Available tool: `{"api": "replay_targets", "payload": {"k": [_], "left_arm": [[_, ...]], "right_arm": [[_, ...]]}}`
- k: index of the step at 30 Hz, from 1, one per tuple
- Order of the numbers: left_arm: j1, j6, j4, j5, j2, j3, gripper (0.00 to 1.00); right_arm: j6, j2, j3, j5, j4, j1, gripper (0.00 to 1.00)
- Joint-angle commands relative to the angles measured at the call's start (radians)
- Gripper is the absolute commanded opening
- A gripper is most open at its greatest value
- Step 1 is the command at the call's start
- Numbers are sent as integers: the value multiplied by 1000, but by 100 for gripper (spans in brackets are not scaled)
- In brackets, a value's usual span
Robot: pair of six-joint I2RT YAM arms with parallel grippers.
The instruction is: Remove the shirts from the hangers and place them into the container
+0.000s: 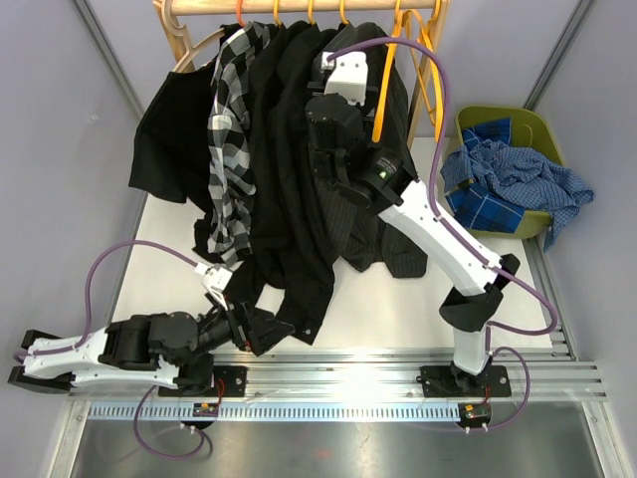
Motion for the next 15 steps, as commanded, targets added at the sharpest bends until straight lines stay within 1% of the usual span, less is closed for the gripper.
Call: {"api": "replay_targets", "payload": {"k": [1, 4, 7, 9, 10, 11, 14, 15], "left_arm": [[-6, -19, 53, 18, -10, -9, 99], [-6, -17, 60, 22, -13, -7, 99], [-6, -12, 63, 22, -6, -3, 99], [-4, -11, 69, 25, 0, -3, 99], [-6, -9, 70, 29, 10, -3, 99], [-6, -11, 70, 31, 14, -4, 99], [-6, -9, 78, 34, 22, -10, 99], [-6, -8, 81, 34, 23, -12, 99]], "right_arm": [[164, 29, 33, -37, -101, -72, 66], [209, 38, 30, -118, -155, -112, 67], [225, 35, 25, -169, -177, -120, 70], [239, 20, 13, -202, -189, -118, 71], [236, -14, -4, -208, -175, -108, 71], [222, -37, -60, -208, -153, -97, 72], [147, -121, -151, -196, -51, -40, 74], [131, -135, -157, -188, -39, -23, 76]]}}
